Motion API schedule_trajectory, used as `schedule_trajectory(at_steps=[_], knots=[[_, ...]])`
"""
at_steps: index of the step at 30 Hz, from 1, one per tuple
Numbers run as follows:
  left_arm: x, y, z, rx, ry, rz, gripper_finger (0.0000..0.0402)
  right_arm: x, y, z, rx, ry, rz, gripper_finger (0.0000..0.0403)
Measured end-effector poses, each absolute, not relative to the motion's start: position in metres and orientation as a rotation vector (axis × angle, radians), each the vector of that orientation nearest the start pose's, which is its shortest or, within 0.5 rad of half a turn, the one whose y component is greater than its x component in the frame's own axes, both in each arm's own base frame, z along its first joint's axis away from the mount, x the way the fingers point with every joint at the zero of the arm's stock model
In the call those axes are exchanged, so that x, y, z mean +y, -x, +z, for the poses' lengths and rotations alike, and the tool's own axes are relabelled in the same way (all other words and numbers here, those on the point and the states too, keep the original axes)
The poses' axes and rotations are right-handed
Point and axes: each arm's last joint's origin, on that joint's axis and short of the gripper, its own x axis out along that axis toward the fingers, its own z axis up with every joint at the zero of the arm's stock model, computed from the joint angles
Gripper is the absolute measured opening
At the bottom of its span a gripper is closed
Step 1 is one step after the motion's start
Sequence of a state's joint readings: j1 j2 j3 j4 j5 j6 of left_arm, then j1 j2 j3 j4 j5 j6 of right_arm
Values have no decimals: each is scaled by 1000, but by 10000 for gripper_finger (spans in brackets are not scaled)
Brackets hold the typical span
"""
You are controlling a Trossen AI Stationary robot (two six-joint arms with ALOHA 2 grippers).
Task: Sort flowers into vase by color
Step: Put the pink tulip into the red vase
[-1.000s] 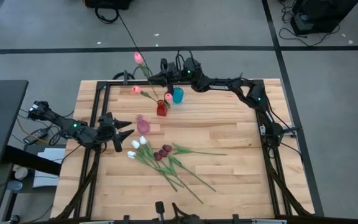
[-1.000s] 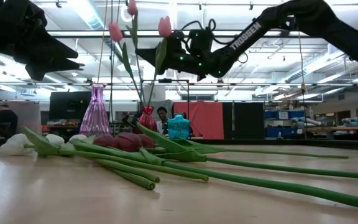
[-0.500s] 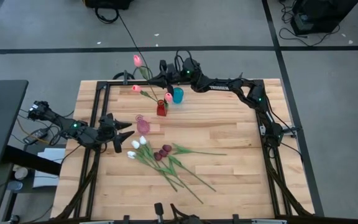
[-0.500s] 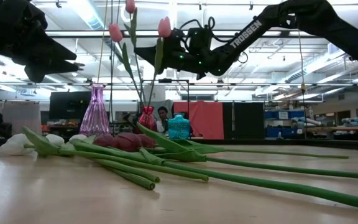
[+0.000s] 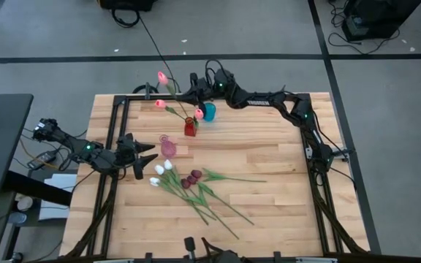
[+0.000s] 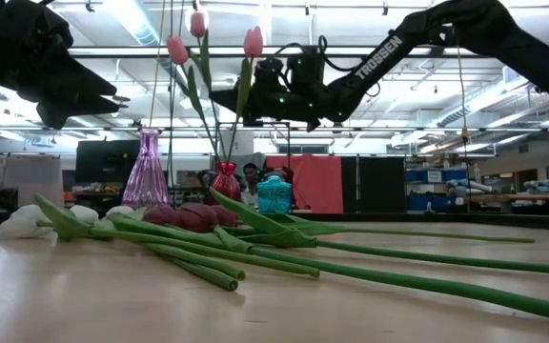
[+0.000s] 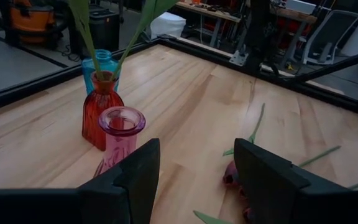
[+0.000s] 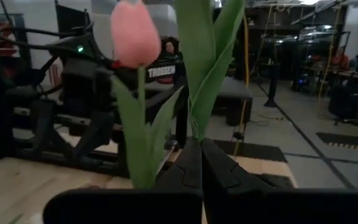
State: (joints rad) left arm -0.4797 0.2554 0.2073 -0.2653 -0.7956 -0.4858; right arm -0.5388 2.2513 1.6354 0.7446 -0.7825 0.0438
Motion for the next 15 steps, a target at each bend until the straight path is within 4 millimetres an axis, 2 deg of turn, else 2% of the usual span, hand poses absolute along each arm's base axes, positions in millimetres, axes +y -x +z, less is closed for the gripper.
schedule_trajectory(at_steps=[8, 15], knots=[[-27, -95, 191, 179, 329, 334, 211, -242, -443, 219, -6, -23, 317, 11], [-27, -95, 190, 187, 336, 326, 211, -234, -429, 225, 233, 20, 287, 20]])
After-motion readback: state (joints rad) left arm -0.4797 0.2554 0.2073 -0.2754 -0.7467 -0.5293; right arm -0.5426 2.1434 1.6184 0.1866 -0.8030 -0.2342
